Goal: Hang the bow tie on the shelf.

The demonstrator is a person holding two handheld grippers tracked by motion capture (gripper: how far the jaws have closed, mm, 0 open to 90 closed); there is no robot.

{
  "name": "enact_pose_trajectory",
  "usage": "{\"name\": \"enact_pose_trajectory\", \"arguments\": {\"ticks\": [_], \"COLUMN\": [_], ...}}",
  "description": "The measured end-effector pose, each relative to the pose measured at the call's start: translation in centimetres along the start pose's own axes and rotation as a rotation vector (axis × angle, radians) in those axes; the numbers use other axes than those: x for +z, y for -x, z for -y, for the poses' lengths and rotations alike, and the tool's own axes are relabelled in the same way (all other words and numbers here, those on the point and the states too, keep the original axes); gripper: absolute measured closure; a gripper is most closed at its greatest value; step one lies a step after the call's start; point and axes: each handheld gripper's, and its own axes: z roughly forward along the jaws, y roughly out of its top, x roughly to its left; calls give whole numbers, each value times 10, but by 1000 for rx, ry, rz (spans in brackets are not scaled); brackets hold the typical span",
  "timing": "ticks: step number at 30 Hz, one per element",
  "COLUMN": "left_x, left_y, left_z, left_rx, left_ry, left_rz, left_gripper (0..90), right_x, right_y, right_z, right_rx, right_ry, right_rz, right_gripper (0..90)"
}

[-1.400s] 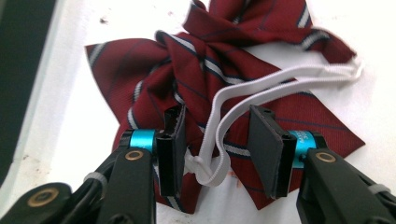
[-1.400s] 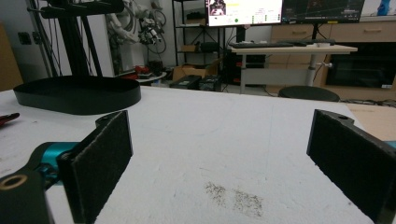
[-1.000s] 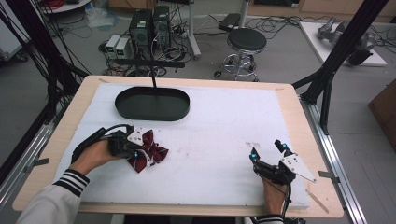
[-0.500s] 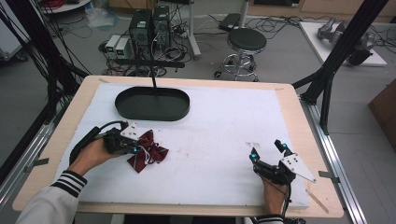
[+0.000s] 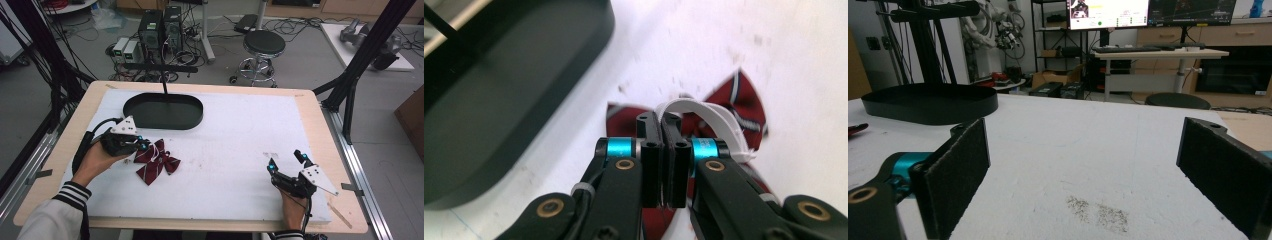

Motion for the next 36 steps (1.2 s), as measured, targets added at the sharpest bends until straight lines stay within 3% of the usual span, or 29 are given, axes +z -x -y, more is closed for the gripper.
{"name": "enact_pose_trajectory", "arguments": {"ticks": [8,13,14,17,20,25,36], "left_x": [-13,-19,-22,-25,-26,-25,-29], "left_y": [-9,-16,-20,-26,-31,-42,-68], "left_z": [-10,-16,-19,-25,-28,-34,-51], "left_rx": [-91,-120,-143,-173,-193,-228,-257], "left_ry": [167,223,259,302,341,393,474], "left_rz": [-71,-95,-102,-111,-105,-137,-234], "left_gripper": [876,876,876,876,876,876,876], "right_x": [0,0,0,0,0,0,1], "right_y": [0,0,0,0,0,1,1], "right_z": [0,0,0,0,0,0,0], "right_rx": [-2,0,-1,-2,0,-1,1], "right_ry": [0,-1,0,-1,-1,-1,-2], "right_rz": [1,0,1,0,0,0,-1], "right_gripper": [58,58,58,58,58,58,59]}}
